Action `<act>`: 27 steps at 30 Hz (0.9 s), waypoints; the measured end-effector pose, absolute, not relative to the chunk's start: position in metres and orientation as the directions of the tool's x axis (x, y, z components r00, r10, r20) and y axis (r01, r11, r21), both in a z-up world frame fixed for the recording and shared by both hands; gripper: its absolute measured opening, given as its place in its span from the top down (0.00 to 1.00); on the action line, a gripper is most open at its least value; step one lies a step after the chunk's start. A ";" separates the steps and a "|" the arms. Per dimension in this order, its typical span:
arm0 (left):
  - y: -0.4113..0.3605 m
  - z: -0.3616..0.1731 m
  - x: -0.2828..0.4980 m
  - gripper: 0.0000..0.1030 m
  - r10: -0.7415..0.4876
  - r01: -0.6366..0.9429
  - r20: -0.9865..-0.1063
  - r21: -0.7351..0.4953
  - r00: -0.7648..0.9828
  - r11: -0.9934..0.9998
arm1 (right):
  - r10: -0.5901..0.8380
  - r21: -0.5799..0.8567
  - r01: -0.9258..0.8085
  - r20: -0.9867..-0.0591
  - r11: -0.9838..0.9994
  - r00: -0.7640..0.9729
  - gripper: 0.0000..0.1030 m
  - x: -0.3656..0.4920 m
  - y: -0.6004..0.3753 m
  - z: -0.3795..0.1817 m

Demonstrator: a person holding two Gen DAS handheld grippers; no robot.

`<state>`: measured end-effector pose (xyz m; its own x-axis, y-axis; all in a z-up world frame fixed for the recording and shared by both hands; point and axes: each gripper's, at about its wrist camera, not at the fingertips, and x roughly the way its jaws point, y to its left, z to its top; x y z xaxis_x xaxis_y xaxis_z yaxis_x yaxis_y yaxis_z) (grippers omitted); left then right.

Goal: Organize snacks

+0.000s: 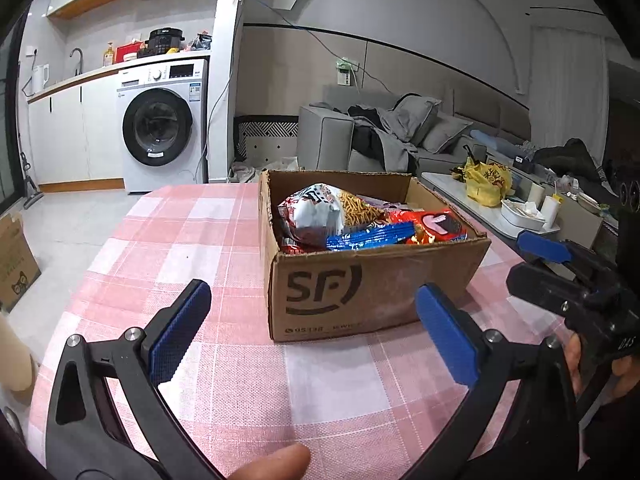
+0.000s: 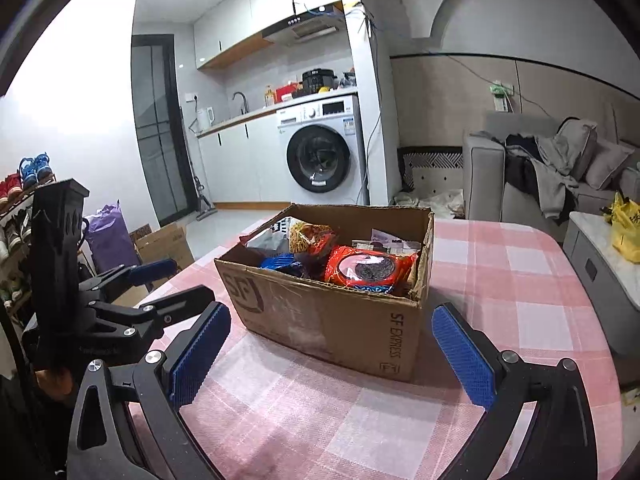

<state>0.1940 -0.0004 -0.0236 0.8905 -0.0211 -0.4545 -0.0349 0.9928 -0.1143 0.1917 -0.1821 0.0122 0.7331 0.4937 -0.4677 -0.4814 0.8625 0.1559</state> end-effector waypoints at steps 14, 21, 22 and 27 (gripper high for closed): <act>-0.006 -0.035 0.186 0.00 0.013 -0.046 -0.406 -0.072 0.914 0.996 | 0.450 0.112 -0.448 -0.428 0.887 0.784 0.00 0.185 -0.185 -0.002; -0.007 -0.035 0.187 0.00 0.001 -0.032 -0.408 -0.069 0.913 0.997 | 0.433 0.092 -0.438 -0.423 0.894 0.796 0.00 0.185 -0.183 -0.006; -0.007 -0.036 0.188 0.00 0.001 -0.034 -0.411 -0.072 0.911 0.997 | 0.430 0.089 -0.436 -0.422 0.896 0.798 0.00 0.185 -0.183 -0.006; -0.003 -0.038 0.189 0.00 0.001 -0.038 -0.417 -0.081 0.909 0.996 | 0.428 0.090 -0.432 -0.418 0.897 0.802 0.00 0.185 -0.183 -0.007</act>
